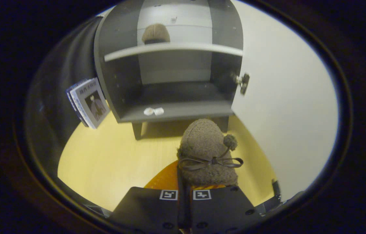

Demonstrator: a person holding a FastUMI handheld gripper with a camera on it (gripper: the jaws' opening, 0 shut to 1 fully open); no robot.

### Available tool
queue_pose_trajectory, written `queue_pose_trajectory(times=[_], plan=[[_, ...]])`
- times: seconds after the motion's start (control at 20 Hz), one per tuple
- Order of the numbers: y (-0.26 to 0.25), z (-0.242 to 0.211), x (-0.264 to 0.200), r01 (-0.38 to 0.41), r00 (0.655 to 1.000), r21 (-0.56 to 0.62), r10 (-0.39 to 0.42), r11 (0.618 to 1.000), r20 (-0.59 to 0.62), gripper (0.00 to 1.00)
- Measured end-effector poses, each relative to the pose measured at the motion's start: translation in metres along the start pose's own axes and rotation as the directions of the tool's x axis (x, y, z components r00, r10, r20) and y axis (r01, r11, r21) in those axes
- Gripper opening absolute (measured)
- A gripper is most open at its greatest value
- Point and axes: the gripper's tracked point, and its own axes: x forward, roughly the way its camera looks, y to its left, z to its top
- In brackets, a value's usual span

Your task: Open the shoe cabinet door, grab the shoes and put them into the shoe cabinet, then close the shoe cabinet door.

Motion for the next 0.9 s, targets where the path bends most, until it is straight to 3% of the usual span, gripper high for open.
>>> queue_pose_trajectory(times=[0.35,0.7,0.9], plan=[[-0.007,0.163,-0.037,-0.016,0.987,-0.051,0.023,0.999,0.160,0.03],[-0.006,0.298,0.038,0.059,0.968,-0.073,-0.040,0.996,0.250,0.03],[-0.017,0.338,0.100,0.088,0.973,-0.054,-0.074,0.995,0.220,0.03]])
